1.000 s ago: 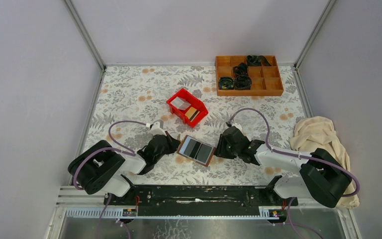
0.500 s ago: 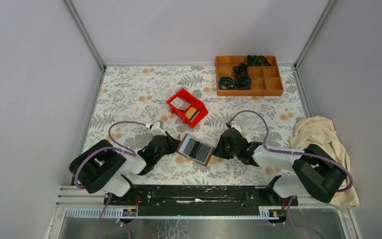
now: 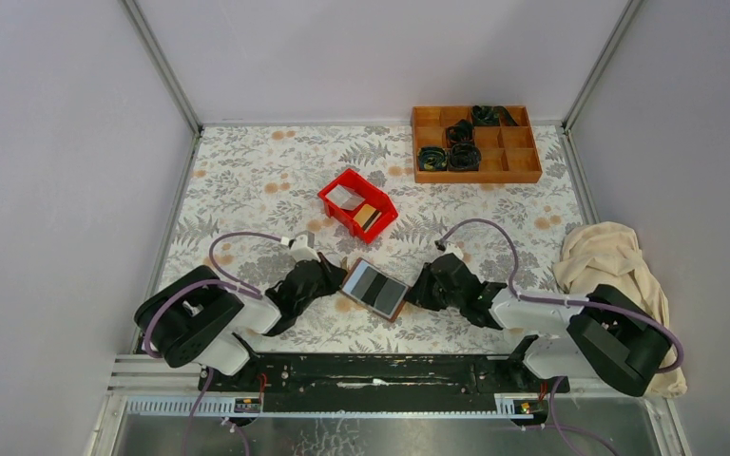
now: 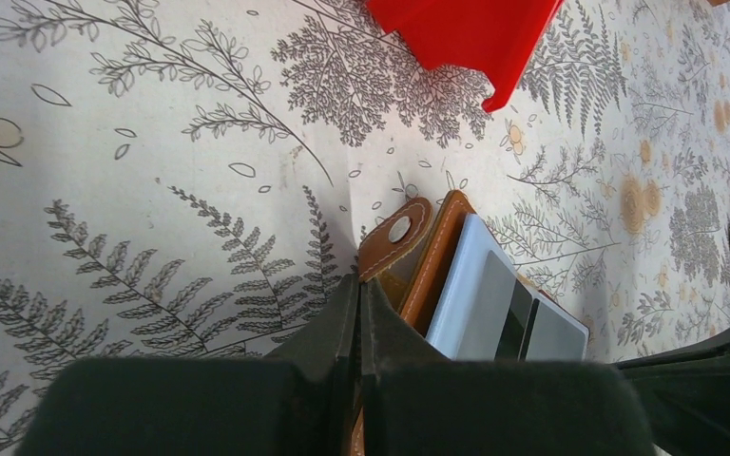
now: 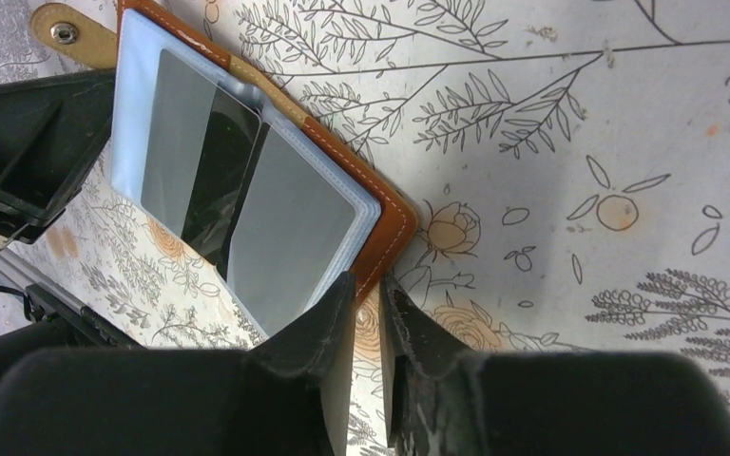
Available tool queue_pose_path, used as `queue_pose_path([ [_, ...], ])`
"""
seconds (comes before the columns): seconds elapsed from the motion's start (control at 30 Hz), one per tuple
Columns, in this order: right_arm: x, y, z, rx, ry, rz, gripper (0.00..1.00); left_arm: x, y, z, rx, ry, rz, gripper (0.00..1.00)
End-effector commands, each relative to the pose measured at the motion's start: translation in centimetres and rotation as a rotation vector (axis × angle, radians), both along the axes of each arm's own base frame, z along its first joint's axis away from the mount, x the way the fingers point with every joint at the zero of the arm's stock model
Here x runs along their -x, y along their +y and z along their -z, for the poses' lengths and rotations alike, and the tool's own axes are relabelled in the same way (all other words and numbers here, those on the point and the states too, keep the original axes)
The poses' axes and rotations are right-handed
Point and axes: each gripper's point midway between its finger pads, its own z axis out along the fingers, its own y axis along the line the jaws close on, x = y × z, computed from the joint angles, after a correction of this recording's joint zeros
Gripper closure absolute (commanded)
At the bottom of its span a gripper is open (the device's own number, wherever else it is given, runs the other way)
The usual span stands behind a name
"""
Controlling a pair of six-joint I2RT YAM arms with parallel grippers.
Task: Put the credit cards into the card holder
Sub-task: Insert the credit card into the card holder, then close the card holder at the center of the board.
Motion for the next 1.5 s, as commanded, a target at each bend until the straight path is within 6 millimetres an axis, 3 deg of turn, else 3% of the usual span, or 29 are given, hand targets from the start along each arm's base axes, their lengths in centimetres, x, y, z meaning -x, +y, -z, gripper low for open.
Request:
queue_pose_path([
  [0.0, 0.2, 0.7, -1.9, -0.06, -0.038, -0.013, 0.76, 4.0, 1.1, 4.5, -0.106, 0.151, 0.069, 1.0],
  [0.17, 1.1, -0.5, -2.0, -0.083, -0.039, 0.023, 0.71, 4.5, 0.9, 4.9, -0.115, 0.158, 0.075, 1.0],
  [0.4, 2.6, -2.5, -0.3, -0.076, -0.005, 0.066, 0.7, 4.9, 0.8, 5.5, -0.125, 0.175, 0.079, 1.0],
  [0.5, 3.3, -2.8, 0.4, -0.113, 0.011, 0.092, 0.68, 5.1, 0.9, 6.0, -0.132, 0.184, 0.077, 1.0],
  [0.67, 3.8, -3.3, 0.8, -0.183, 0.01, 0.131, 0.56, 5.5, 0.9, 6.5, -0.139, 0.196, 0.082, 1.0],
  [0.93, 4.2, -2.9, 0.8, -0.274, 0.024, 0.174, 0.55, 5.8, 0.6, 6.8, -0.138, 0.204, 0.088, 1.0],
  [1.07, 4.0, -2.0, 0.1, -0.325, -0.003, 0.172, 0.55, 6.0, 0.4, 7.0, -0.138, 0.207, 0.093, 1.0],
  [1.47, 2.8, 1.8, -5.5, -0.442, -0.143, 0.116, 0.55, 6.7, 0.6, 7.8, -0.155, 0.224, 0.103, 1.0],
])
